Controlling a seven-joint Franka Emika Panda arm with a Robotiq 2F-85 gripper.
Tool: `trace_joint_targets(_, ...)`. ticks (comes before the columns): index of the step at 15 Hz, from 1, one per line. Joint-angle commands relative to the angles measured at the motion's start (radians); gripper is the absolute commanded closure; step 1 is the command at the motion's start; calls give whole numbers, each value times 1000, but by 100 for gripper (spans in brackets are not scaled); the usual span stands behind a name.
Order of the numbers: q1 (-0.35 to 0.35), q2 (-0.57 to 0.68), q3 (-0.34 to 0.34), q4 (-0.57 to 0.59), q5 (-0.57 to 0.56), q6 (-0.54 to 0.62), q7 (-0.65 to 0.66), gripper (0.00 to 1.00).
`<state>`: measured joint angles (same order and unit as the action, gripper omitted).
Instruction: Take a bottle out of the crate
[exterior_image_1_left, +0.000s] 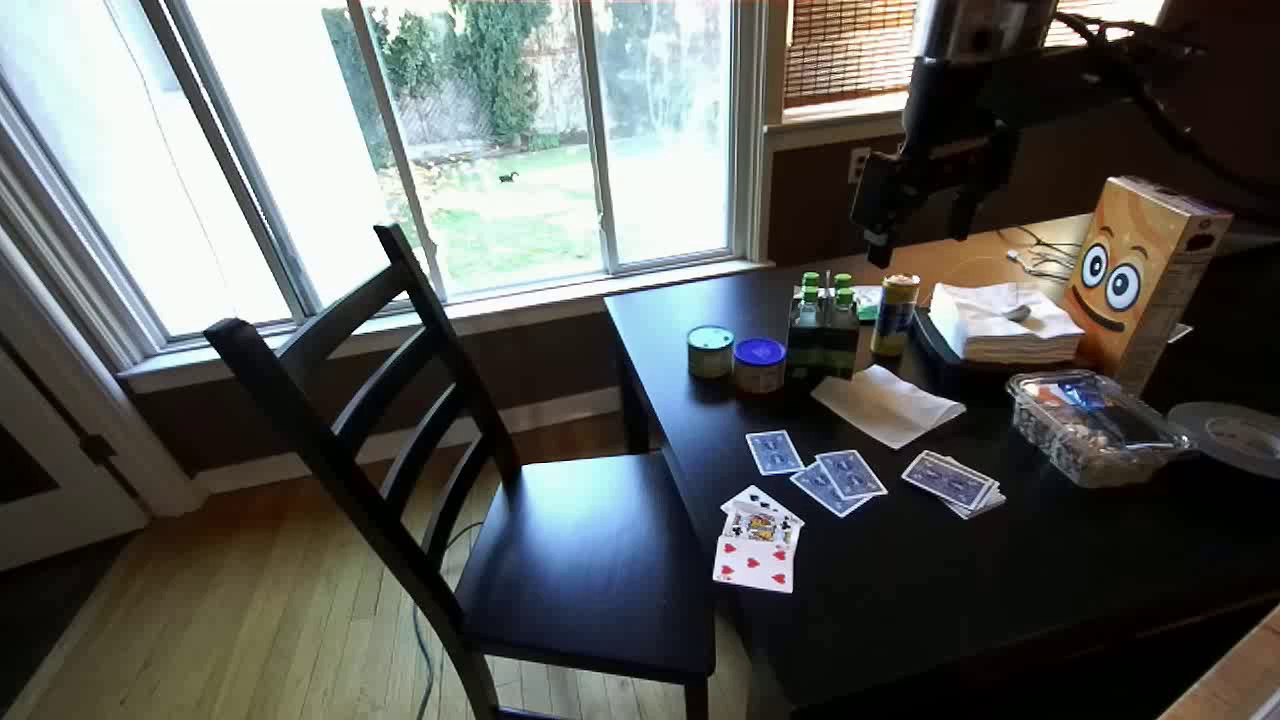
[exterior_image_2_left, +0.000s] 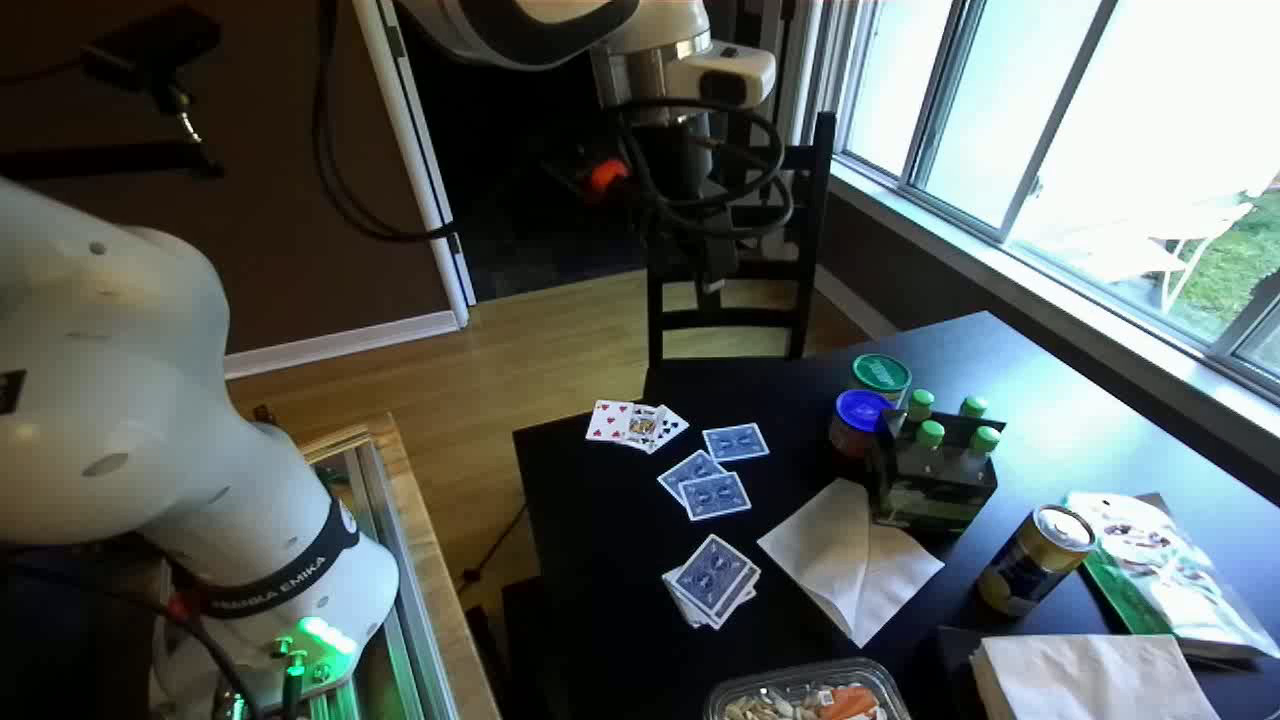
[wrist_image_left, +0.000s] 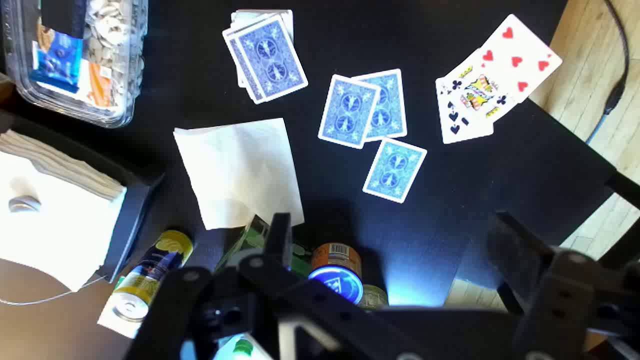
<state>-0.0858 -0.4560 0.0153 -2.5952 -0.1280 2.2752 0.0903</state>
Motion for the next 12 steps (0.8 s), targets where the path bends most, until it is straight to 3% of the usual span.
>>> trace_joint_targets(1, 4, 0, -4, 2, -2, -3, 1, 0)
trace_joint_targets(9, 4, 0, -4, 2, -2, -3, 1, 0)
trace_joint_targets(12, 18, 59, -50, 88, 81, -10, -30, 0)
